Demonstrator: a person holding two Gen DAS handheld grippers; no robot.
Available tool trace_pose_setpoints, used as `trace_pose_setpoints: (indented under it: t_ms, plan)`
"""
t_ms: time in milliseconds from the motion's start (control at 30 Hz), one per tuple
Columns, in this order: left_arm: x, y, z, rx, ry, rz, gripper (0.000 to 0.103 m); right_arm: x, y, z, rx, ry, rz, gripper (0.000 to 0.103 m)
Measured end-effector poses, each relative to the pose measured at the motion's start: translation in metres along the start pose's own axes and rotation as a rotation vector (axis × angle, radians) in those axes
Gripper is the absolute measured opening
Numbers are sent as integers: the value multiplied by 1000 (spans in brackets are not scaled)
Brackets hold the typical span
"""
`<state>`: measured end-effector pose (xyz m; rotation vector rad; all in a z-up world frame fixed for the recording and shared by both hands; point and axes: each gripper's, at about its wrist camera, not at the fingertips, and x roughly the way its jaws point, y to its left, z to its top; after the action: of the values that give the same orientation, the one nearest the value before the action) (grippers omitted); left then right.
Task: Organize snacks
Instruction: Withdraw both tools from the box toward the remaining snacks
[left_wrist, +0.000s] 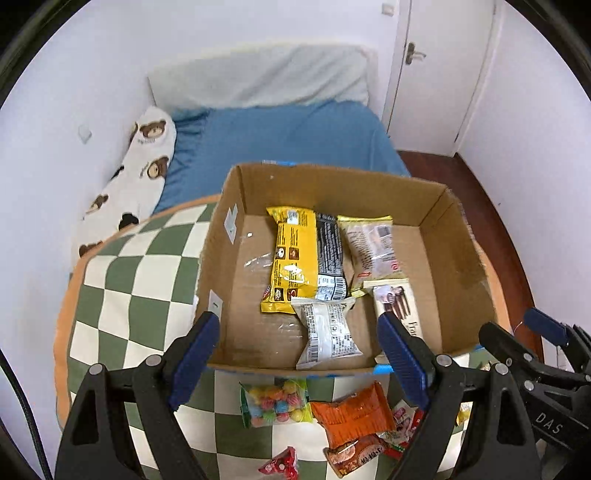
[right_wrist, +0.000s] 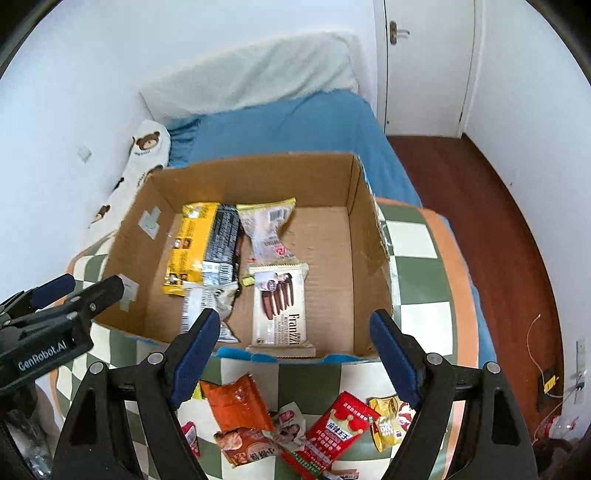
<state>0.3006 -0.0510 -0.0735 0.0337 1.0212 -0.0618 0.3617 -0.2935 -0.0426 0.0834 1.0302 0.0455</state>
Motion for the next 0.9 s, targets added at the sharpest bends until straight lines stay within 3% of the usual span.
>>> trace_pose_setpoints:
  t_ms: [233, 433, 600, 833, 900]
  plan:
    - [-38, 2, -15, 7, -79, 6, 87, -47, 6, -16, 6, -90, -1, 85]
    - [-53, 10, -33, -14, -74, -19, 87, -70, 4, -34, 44, -88, 30, 85]
    - [-31, 22, -69, -24, 33, -8, 87, -48, -11, -75, 115, 44, 41, 85]
    - [46, 34, -151, 36, 314, 44, 87, 30, -55, -149, 282, 297, 62, 85]
    - [59, 35, -163, 26, 341, 18, 87, 47, -63, -161, 317, 333, 69, 84]
